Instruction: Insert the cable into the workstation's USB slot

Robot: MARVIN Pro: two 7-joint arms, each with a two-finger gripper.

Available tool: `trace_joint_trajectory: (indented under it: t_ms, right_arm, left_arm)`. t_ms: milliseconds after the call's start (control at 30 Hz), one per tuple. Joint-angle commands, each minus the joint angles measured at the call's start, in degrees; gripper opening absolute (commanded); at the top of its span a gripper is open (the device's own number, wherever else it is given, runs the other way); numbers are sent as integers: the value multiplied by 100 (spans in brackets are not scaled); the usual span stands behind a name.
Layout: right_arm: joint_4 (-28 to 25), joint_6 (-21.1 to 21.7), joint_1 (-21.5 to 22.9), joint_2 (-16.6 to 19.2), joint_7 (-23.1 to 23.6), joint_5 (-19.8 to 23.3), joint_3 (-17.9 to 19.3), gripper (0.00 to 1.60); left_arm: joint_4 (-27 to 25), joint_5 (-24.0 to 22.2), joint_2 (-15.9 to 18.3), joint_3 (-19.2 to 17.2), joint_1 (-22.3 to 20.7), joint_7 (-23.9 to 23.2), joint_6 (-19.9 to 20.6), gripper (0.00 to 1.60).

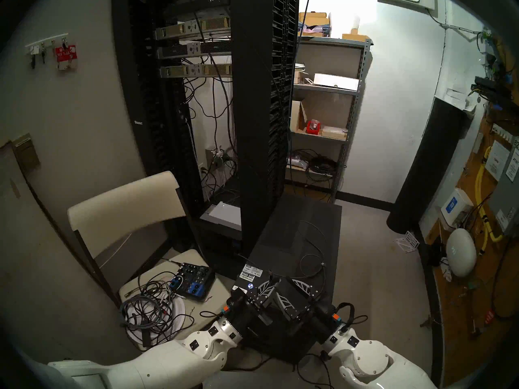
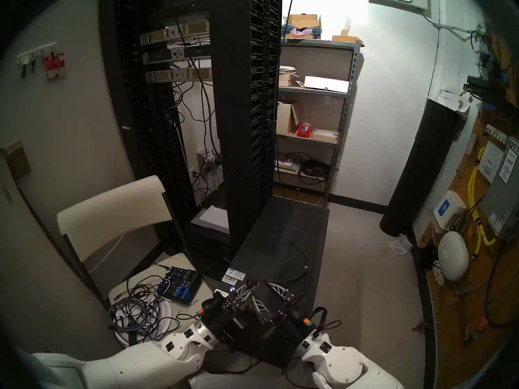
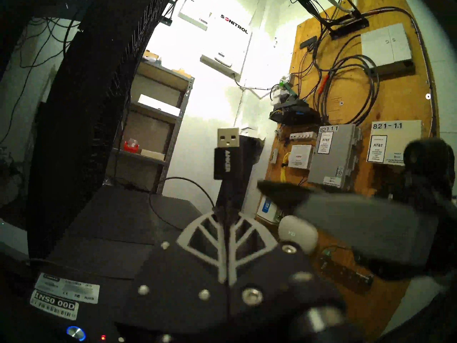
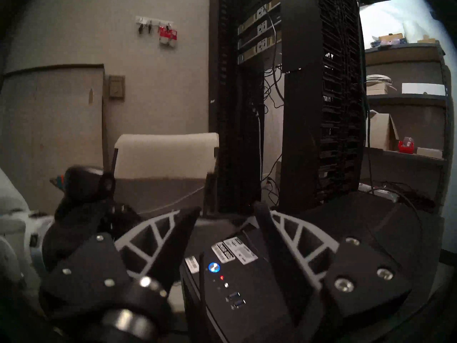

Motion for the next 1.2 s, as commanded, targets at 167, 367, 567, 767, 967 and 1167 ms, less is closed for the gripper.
trace_joint_trajectory:
  t_ms: [167, 367, 567, 767, 967, 1167]
  right_arm:
    - [-238, 272, 266, 197, 752, 1013, -20, 95]
    - [23, 662, 507, 107, 953, 1209, -160, 90]
    - [181, 792, 588, 56, 1011, 1311, -139, 93]
    - [308, 831, 718, 5, 1100, 1361, -133, 90]
    - [335, 881, 732, 12, 1095, 1294, -115, 92]
    - [170, 756, 470, 166, 783, 869, -2, 95]
  left_arm:
    - [695, 897, -661, -356, -66, 360, -347, 0]
    - [731, 1241, -740, -578, -9, 436, -347, 0]
    - [661, 1631, -796, -890, 136, 485, -347, 0]
    - [637, 1842, -846, -1082, 259, 465, -347, 0]
    - [633, 1796, -932, -1265, 351, 412, -347, 0]
    - [108, 1083, -754, -1276, 422, 388, 139, 0]
